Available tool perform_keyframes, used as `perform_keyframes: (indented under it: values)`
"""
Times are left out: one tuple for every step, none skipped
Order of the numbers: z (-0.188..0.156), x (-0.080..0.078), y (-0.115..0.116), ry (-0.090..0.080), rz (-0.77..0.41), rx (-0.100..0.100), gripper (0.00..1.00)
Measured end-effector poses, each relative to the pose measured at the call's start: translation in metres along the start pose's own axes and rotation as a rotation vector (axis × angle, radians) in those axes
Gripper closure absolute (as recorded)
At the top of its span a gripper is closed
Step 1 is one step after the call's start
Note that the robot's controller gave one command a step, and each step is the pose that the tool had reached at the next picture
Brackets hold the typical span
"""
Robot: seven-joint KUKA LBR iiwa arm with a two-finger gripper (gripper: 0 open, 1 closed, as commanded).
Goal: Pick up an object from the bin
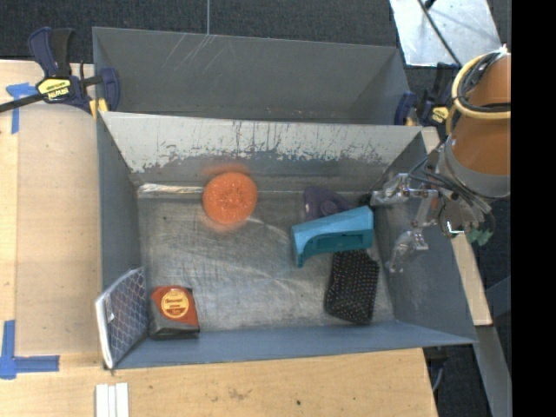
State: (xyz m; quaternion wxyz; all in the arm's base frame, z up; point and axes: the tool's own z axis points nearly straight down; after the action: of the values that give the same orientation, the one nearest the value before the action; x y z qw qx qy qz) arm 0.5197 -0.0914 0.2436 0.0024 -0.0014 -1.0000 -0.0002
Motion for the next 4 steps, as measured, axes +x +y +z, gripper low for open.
perform_keyframes:
  values:
    - [-0.004, -0.002, 0.0, -0.009, -0.002, 0.001, 0.0]
    - [0.047, 0.006, 0.003, -0.015, -0.011, 0.003, 0.0]
    - [0.089, 0.01, 0.017, -0.006, -0.143, 0.001, 0.0]
    - [0.135, -0.006, 0.055, -0.002, -0.411, 0.004, 0.0]
